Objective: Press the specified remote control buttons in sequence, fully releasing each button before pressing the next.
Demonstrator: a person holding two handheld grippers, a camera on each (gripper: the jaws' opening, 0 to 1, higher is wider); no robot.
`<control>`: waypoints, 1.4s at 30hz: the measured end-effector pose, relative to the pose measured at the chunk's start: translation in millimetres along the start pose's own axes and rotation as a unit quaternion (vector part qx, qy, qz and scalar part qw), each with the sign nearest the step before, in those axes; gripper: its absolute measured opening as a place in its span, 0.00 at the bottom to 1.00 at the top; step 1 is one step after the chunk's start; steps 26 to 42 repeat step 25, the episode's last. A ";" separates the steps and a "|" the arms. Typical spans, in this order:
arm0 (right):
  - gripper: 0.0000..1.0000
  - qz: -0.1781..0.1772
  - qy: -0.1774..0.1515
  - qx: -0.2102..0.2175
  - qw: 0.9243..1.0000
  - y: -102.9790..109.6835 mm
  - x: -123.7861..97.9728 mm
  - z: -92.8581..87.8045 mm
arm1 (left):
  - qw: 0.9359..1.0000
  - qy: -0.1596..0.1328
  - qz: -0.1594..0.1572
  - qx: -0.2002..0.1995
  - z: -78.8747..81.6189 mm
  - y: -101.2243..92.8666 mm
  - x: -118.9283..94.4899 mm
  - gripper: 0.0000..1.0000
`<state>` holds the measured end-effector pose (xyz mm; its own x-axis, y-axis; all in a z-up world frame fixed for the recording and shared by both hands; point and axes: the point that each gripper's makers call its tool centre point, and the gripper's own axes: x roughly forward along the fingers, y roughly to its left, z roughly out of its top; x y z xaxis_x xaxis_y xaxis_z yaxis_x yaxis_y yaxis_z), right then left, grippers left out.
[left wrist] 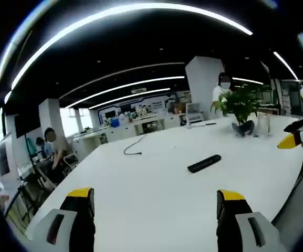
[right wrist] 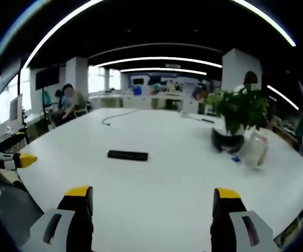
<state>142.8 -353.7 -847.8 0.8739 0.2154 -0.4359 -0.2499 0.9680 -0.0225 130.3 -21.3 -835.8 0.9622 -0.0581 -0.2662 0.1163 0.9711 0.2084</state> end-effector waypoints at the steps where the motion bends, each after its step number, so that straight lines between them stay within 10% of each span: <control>1: 0.94 0.001 -0.005 0.004 1.000 0.0 -1.1 1.5 | 1.000 -0.002 0.001 -0.002 0.5 0.9 -0.3 1.00; 42: 0.90 0.064 0.017 0.006 0.998 21.4 3.6 -5.7 | 0.999 0.004 0.051 -0.019 1.2 16.9 -5.3 1.00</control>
